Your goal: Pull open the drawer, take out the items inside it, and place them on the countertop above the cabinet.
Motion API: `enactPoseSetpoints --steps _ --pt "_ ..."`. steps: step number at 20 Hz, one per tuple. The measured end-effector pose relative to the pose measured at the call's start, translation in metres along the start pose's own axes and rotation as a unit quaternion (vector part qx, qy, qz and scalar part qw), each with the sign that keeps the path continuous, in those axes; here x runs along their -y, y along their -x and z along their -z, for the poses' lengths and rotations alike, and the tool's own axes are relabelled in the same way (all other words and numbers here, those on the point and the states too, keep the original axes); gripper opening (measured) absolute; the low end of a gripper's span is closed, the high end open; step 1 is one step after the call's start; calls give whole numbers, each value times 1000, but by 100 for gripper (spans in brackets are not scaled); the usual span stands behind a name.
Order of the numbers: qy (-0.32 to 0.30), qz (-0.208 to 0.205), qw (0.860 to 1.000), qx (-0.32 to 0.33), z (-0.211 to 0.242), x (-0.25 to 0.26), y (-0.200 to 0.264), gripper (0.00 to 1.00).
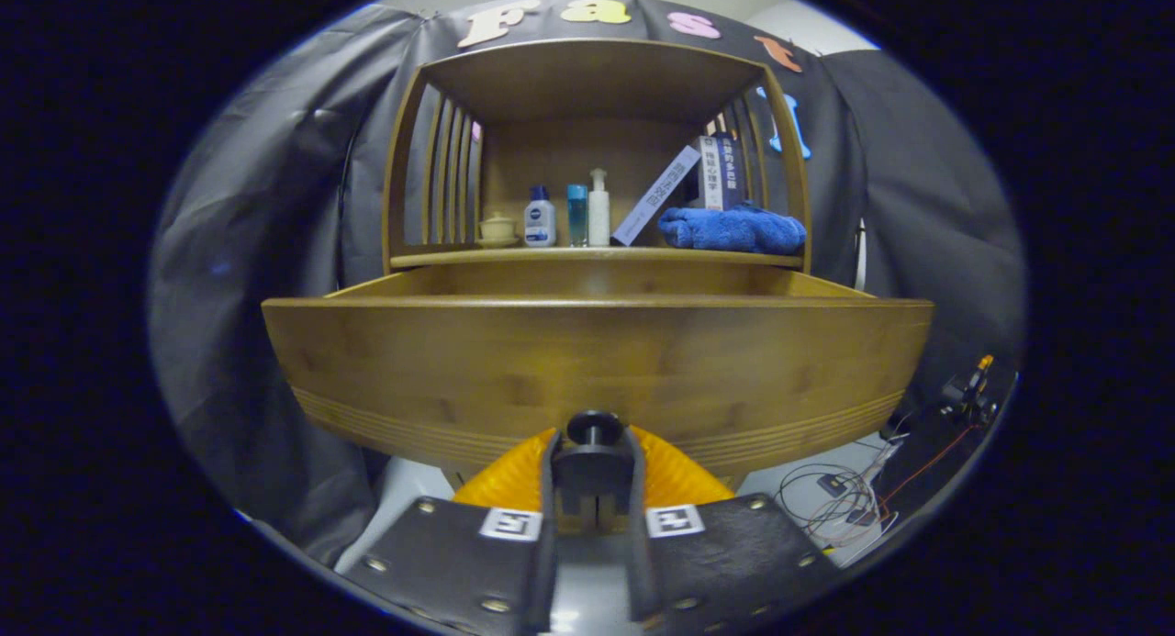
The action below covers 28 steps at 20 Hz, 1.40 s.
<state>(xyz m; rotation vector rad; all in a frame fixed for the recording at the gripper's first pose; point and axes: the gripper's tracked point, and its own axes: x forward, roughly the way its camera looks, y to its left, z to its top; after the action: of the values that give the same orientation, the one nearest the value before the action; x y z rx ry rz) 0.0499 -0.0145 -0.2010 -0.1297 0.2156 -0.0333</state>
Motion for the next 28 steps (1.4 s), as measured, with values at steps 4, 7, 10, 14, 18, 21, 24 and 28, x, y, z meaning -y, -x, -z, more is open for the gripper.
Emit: enactPoseSetpoints --steps 4,7,10,14,18,21,24,28 --pt "-20 -14 999 -44 9 6 9 74" --pt "-50 1 998 -47 -2 15 18 99" --pt "-99 -20 990 -97 -8 0 25 100" --pt "-61 20 994 -90 -46 17 33 100" --pt "-17 26 998 -58 -111 16 36 100" --pt "-7 16 999 -44 -153 6 25 100" --pt "18 10 998 -62 -168 0 4 100" --pt "62 -8 993 -99 -163 -9 -36 100"
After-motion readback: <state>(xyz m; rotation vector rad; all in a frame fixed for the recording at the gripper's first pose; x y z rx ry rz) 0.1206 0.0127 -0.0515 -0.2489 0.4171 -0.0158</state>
